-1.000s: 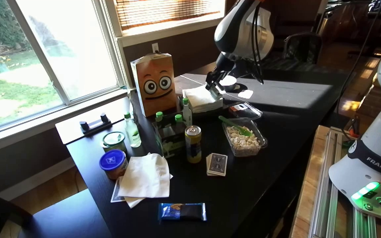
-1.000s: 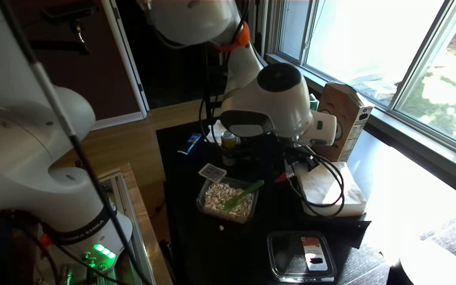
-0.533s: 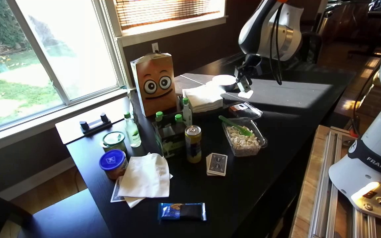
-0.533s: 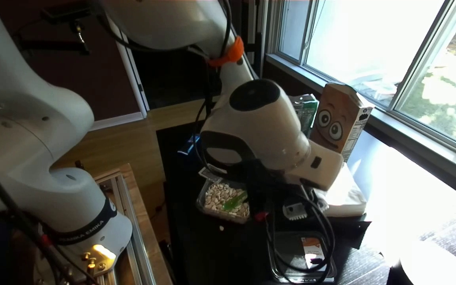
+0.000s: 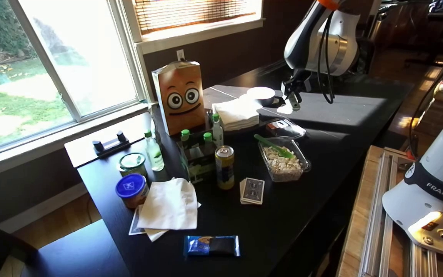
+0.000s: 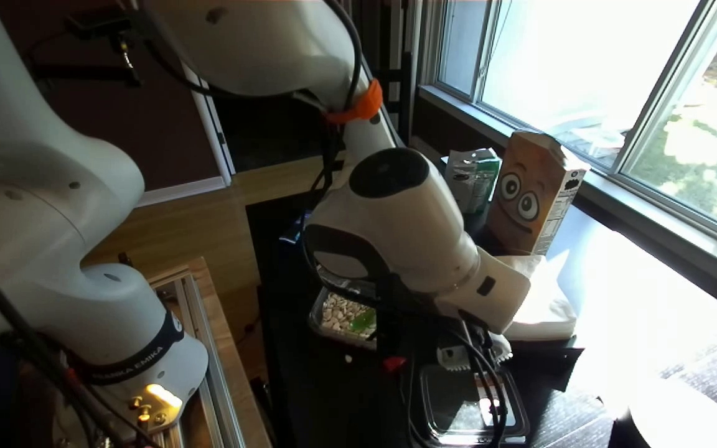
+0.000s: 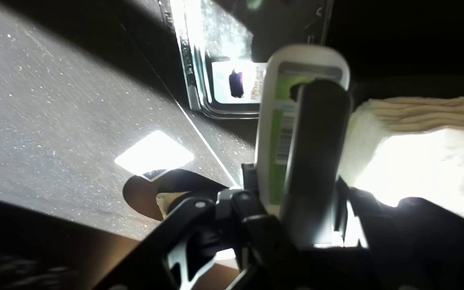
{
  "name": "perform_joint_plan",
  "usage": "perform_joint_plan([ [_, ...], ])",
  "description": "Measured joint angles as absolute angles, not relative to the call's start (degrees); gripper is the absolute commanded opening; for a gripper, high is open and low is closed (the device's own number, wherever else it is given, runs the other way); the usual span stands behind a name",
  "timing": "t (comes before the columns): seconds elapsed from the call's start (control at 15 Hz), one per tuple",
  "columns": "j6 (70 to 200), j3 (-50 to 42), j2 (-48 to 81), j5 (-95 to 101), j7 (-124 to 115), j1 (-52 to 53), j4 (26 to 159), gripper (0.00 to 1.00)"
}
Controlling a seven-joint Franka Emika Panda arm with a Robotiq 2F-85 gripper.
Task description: Use the brush to scrub the surface, then move the brush to the right
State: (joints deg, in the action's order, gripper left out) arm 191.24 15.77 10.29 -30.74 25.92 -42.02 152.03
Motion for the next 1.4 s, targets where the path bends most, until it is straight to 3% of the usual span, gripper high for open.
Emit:
perform_joint_plan([
  [0.4,192.4,-9.8,20.9,-36.4,29.4,-29.2,148.2,0.16],
  [0.6,188.1,-12.7,24.5,-33.2,24.2,-26.2,143.8,0.16],
  [0.93,182.2,-8.9,25.0,-33.3,22.9,-27.0,138.3,0.16],
  [1.4,180.8,-17.7,29.9,-26.0,17.6,-20.5,135.8,0.16],
])
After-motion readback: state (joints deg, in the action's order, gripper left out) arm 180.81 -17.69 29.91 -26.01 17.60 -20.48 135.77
